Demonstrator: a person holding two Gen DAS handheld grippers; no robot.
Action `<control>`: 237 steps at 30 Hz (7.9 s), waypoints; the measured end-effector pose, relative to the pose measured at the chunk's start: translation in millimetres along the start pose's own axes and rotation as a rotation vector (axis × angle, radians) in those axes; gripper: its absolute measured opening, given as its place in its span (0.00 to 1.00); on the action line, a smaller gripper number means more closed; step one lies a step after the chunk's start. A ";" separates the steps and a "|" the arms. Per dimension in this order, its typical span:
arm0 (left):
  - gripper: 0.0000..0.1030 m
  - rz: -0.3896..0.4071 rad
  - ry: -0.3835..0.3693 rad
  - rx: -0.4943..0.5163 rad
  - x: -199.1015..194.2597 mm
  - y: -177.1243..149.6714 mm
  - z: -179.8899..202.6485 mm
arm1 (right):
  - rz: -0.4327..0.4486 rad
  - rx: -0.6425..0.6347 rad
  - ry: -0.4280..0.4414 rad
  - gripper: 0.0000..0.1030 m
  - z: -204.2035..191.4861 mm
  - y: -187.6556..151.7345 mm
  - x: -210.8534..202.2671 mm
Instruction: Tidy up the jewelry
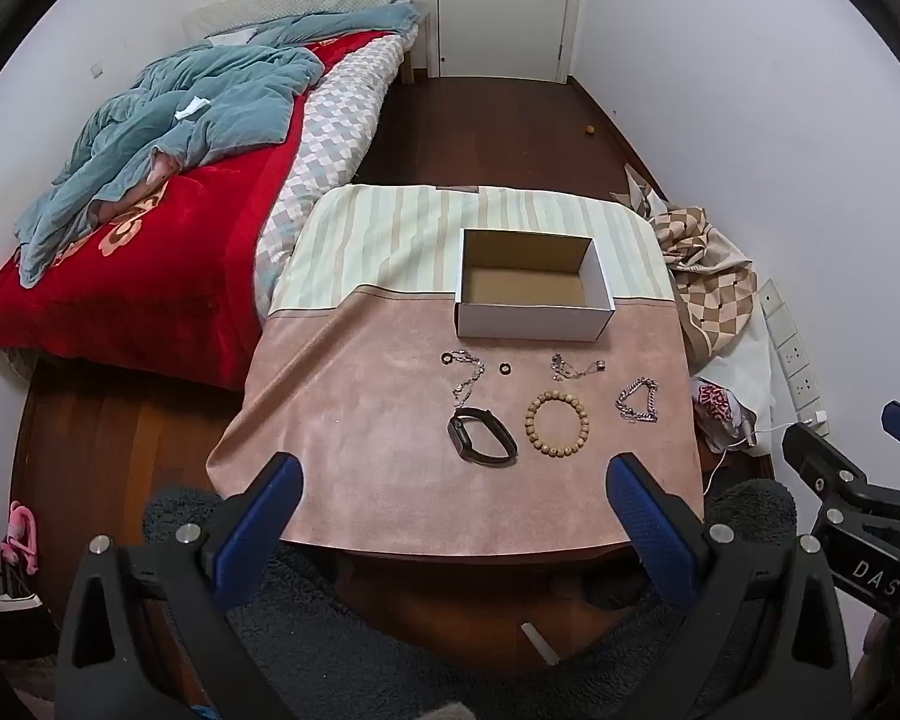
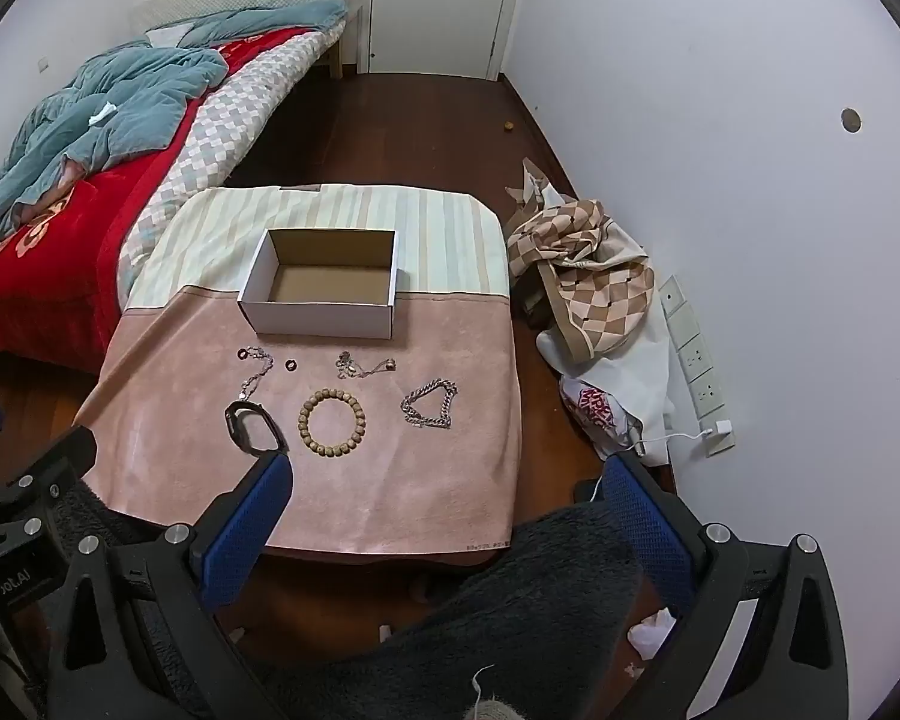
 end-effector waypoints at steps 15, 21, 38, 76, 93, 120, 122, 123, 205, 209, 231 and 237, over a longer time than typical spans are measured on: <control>1.00 0.002 0.000 0.000 -0.5 0.6 -0.3 | 0.007 -0.001 -0.005 1.00 3.9 1.7 -5.4; 1.00 0.002 -0.001 -0.001 -2.5 2.3 3.6 | 0.015 -0.005 -0.012 1.00 11.2 10.0 -14.4; 1.00 0.007 -0.003 -0.002 -4.8 2.1 7.2 | 0.022 -0.006 -0.017 1.00 6.7 6.9 -15.2; 1.00 0.008 -0.004 -0.004 -7.4 1.9 8.5 | 0.033 -0.003 -0.020 1.00 9.6 14.5 -18.1; 1.00 -0.140 0.196 -0.057 180.0 7.1 -39.2 | -0.148 0.003 0.069 0.98 -31.0 11.7 184.4; 1.00 -0.311 0.064 -0.073 256.8 -29.6 -17.8 | -0.294 -0.043 0.174 0.09 -82.6 -38.1 295.5; 1.00 -0.324 0.026 -0.082 257.6 -32.0 -12.1 | -0.304 -0.024 0.171 0.09 -71.7 -43.4 293.2; 0.98 -0.330 0.010 -0.087 258.9 -32.7 -9.7 | -0.308 -0.017 0.166 0.09 -66.5 -46.3 291.9; 0.10 -0.217 -0.230 0.024 328.9 184.0 51.4 | -0.038 -0.011 0.438 0.09 -73.3 198.9 282.2; 0.12 -0.253 -0.186 0.026 333.7 183.6 48.0 | -0.057 -0.012 0.413 0.09 -73.6 197.1 291.0; 0.98 -0.020 0.088 0.049 281.6 174.1 12.2 | -0.142 -0.014 0.187 0.93 -42.2 144.2 306.5; 0.98 0.002 0.133 0.027 275.1 163.1 -8.6 | -0.151 0.011 0.169 0.94 -50.9 130.0 307.6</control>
Point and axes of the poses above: each gripper's, at about its wrist camera, not at the fingertips, and x roughly the way its jaws point, z to its right, y to its top, the point moved 7 cm from there along x, roughly the way its jaws point, and after that the axes turned 4 degrees about -x, right-handed, at the moved point
